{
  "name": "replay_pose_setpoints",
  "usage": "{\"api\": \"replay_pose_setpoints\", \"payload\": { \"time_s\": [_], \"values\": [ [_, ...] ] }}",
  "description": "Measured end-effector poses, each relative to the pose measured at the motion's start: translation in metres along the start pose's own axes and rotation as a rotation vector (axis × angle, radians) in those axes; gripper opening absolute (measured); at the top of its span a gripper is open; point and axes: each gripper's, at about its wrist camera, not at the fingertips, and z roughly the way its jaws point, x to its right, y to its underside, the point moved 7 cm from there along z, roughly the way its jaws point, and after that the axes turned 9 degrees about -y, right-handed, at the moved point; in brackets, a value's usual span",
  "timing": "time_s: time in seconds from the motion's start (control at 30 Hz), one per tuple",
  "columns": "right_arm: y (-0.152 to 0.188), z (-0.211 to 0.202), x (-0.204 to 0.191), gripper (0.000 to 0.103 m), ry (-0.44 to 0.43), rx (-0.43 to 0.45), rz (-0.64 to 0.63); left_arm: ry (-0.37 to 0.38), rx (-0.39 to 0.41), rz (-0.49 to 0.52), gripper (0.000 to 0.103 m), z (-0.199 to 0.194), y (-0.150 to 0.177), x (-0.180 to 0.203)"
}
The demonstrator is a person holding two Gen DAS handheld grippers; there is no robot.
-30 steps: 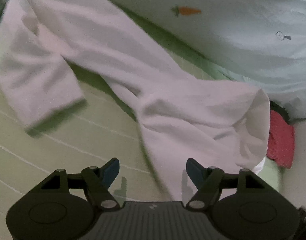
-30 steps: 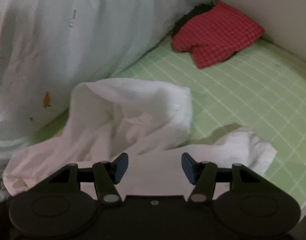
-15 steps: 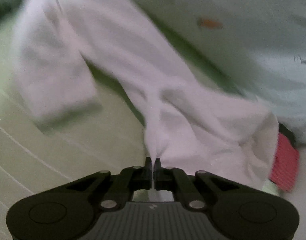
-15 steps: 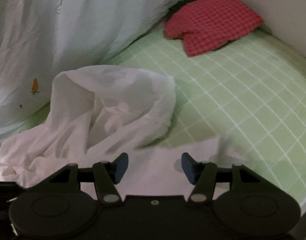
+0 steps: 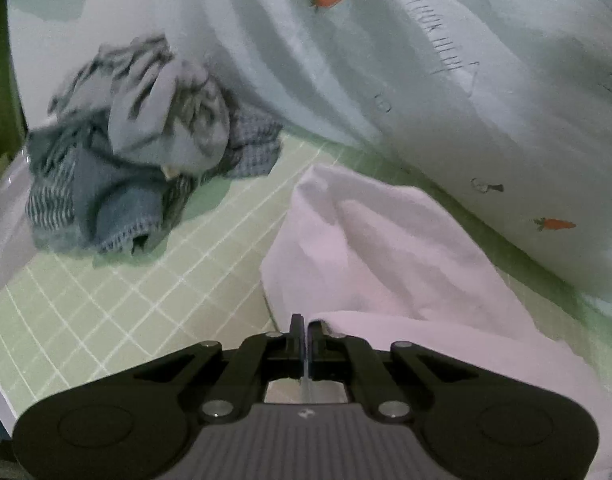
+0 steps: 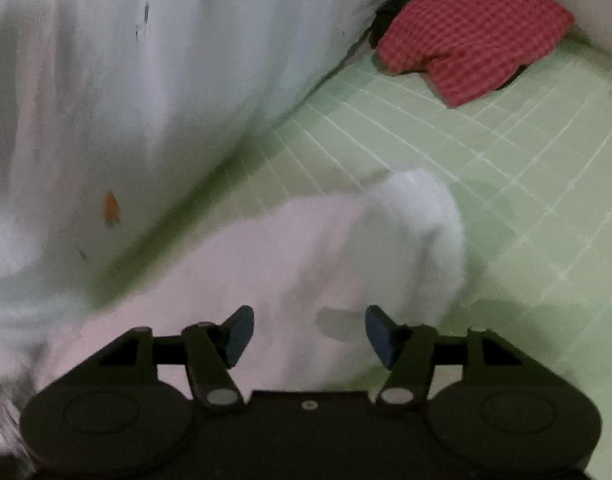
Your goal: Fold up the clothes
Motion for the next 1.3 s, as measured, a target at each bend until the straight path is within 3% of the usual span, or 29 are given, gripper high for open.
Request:
{"api": "replay_pose_setpoints", "payload": {
  "time_s": [0.07,0.3,0.33,0.4,0.47,0.5,0.63,0.73,0.83,0.93,1.0,1.1,1.17,1.23,1.3],
  "values": [
    [-0.003,0.008,-0.001,0.08,0.004,0.012,0.094,0.002,-0.017,-0.002,0.002,0.008,0.006,-0.002],
    [-0.001,0.054,0.031,0.082,0.123,-0.02,0.485,-0.009,-0.09,-0.002,0.003,0.053,0.015,-0.011],
    [-0.003,0.06,0.035,0.077,0.137,-0.025,0.515,-0.013,-0.094,-0.007,0.003,0.059,0.014,-0.01],
    [-0.013,0.072,0.037,0.056,0.107,-0.009,0.544,-0.027,-0.088,-0.008,0.003,0.071,0.008,-0.003],
    [-0.03,0.084,0.03,0.011,0.064,0.022,0.519,-0.032,-0.047,0.031,0.002,0.08,-0.009,0.016],
    [-0.042,0.09,0.024,0.007,0.062,0.036,0.479,-0.03,-0.022,0.052,0.002,0.085,-0.019,0.027],
    [-0.106,0.11,-0.017,0.004,-0.017,0.132,0.331,0.015,0.077,0.081,0.002,0.104,-0.074,0.076],
    [-0.16,0.107,-0.061,0.004,-0.095,0.225,0.237,0.053,0.204,0.101,0.002,0.093,-0.127,0.115],
    [-0.2,0.067,-0.113,0.004,-0.18,0.35,0.084,0.095,0.378,0.112,0.002,0.045,-0.175,0.136],
    [-0.212,0.007,-0.148,0.004,-0.271,0.463,-0.03,0.171,0.493,0.065,0.002,-0.017,-0.195,0.122],
    [-0.2,-0.032,-0.155,0.004,-0.286,0.519,-0.105,0.199,0.527,0.078,0.002,-0.05,-0.182,0.103],
    [-0.166,-0.07,-0.136,0.004,-0.233,0.542,-0.168,0.2,0.488,0.133,0.002,-0.072,-0.132,0.076],
    [-0.133,-0.068,-0.098,0.006,-0.12,0.482,-0.141,0.182,0.377,0.156,0.003,-0.063,-0.081,0.059],
    [-0.094,-0.052,-0.048,0.009,0.029,0.344,-0.081,0.118,0.232,0.188,0.005,-0.039,-0.021,0.042],
    [-0.078,-0.047,-0.037,0.018,0.04,0.298,-0.07,0.075,0.061,0.181,0.006,-0.013,0.036,0.023]
  ]
}}
